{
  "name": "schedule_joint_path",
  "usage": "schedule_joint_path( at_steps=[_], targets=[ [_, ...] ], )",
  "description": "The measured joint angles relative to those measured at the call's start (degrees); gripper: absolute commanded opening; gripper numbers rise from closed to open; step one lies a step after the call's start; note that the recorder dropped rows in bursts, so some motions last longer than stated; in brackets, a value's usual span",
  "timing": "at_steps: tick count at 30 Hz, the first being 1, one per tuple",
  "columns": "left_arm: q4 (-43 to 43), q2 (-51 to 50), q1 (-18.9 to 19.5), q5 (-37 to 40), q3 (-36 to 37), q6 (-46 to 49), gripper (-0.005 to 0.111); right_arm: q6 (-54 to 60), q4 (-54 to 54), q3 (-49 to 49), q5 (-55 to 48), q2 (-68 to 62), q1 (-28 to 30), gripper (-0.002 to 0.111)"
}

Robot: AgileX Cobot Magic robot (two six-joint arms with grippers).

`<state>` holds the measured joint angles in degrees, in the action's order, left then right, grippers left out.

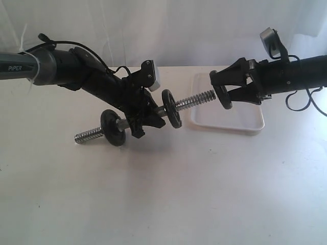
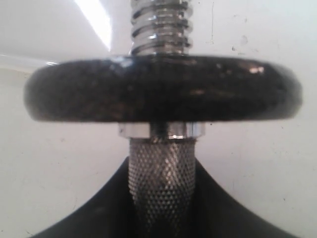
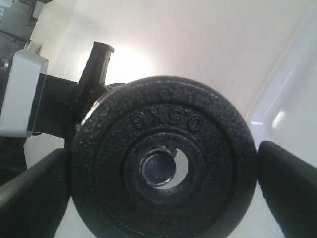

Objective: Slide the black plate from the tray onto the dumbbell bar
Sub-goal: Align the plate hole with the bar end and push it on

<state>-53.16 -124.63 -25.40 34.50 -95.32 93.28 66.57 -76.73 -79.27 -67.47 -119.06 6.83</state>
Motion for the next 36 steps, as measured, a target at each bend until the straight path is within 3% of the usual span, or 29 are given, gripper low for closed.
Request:
schedule_joint_path(
  at_steps=[36],
  targets=[
    [-7.82,-1.83,0.09,1.18,0.0,9.07,0.0,0.0,1.91,0.1,-0.22,-0.97,-2.88,0.0]
  ],
)
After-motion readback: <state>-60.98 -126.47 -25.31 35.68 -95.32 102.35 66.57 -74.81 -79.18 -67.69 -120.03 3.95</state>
